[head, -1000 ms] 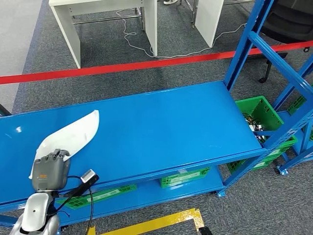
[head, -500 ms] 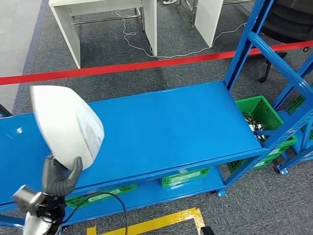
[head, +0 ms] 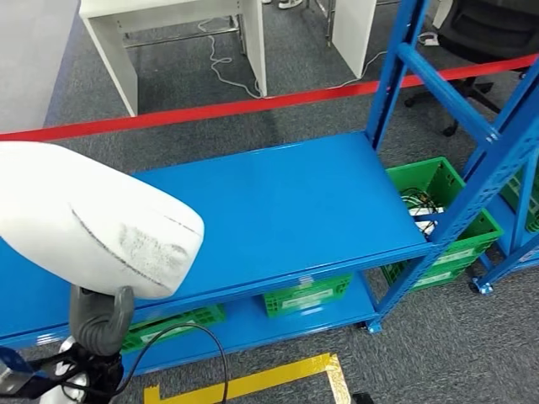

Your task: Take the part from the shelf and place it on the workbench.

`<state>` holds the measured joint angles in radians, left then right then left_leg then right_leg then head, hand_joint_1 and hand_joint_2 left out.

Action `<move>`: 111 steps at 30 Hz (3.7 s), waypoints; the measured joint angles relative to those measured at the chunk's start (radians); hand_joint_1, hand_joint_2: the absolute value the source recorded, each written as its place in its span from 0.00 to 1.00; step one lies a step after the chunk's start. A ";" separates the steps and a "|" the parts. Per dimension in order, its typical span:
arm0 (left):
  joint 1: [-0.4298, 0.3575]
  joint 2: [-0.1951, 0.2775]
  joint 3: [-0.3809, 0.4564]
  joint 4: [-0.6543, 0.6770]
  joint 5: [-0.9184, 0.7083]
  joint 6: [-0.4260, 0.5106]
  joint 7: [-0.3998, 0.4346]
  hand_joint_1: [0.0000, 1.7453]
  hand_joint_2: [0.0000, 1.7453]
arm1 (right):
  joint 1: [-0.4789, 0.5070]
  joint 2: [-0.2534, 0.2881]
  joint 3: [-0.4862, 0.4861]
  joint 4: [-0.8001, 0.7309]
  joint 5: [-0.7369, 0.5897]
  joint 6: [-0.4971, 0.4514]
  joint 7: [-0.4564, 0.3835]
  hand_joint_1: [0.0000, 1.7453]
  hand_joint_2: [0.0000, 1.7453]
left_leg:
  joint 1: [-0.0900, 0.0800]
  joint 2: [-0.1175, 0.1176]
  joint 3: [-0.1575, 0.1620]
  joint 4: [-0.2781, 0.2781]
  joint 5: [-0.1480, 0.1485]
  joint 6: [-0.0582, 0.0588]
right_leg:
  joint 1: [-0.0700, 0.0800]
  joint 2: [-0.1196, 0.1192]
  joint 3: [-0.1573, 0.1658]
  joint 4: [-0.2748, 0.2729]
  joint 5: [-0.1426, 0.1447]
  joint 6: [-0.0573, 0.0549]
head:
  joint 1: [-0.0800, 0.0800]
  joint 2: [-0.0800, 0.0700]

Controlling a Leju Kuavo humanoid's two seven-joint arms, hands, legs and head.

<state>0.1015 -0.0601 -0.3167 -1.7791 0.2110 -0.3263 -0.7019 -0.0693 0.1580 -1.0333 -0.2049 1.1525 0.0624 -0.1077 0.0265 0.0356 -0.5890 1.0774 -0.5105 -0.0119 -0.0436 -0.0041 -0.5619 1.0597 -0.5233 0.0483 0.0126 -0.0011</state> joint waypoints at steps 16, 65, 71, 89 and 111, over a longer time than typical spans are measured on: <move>0.022 0.012 0.034 -0.017 -0.051 -0.024 0.018 1.00 1.00 | 0.019 0.024 0.000 0.000 0.031 -0.203 -0.124 0.00 1.00 | -0.032 -0.025 0.086 -0.094 0.008 0.063 | 0.027 0.012 -0.105 0.017 0.041 -0.003 | -0.003 0.000; 0.104 0.039 0.092 -0.043 -0.074 -0.008 0.000 1.00 1.00 | 0.020 0.035 -0.004 0.002 0.044 -0.092 -0.130 0.00 1.00 | -0.028 -0.031 -0.112 0.162 -0.055 0.005 | 0.042 -0.023 0.095 -0.128 0.003 -0.064 | -0.009 0.000; 0.100 0.039 0.098 -0.043 -0.070 -0.013 0.000 1.00 1.00 | 0.022 0.035 0.002 0.002 0.056 -0.089 -0.128 0.00 1.00 | -0.017 0.016 0.069 -0.009 0.027 -0.005 | 0.037 -0.075 0.040 -0.094 0.035 -0.043 | -0.010 0.000; 0.101 0.033 0.102 -0.043 -0.072 -0.015 0.000 1.00 1.00 | 0.018 0.036 0.002 0.002 0.049 -0.089 -0.135 0.00 1.00 | -0.042 -0.093 0.047 -0.087 0.034 0.062 | 0.042 0.033 0.000 0.017 -0.017 -0.027 | -0.004 0.000; 0.110 0.034 0.103 -0.043 -0.074 -0.003 0.000 1.00 1.00 | 0.019 0.044 -0.003 0.002 0.024 -0.102 -0.156 0.00 1.00 | -0.035 -0.054 0.031 -0.104 0.059 0.069 | 0.035 0.013 -0.096 0.187 -0.126 0.004 | -0.001 0.000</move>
<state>0.2116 -0.0263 -0.2136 -1.8219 0.1369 -0.3298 -0.7015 -0.0500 0.2019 -1.0365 -0.2033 1.1761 -0.0394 -0.2635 -0.0080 -0.0179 -0.5585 0.9731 -0.4512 0.0570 -0.0083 0.0085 -0.6581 1.2466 -0.6489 0.0522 0.0119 -0.0012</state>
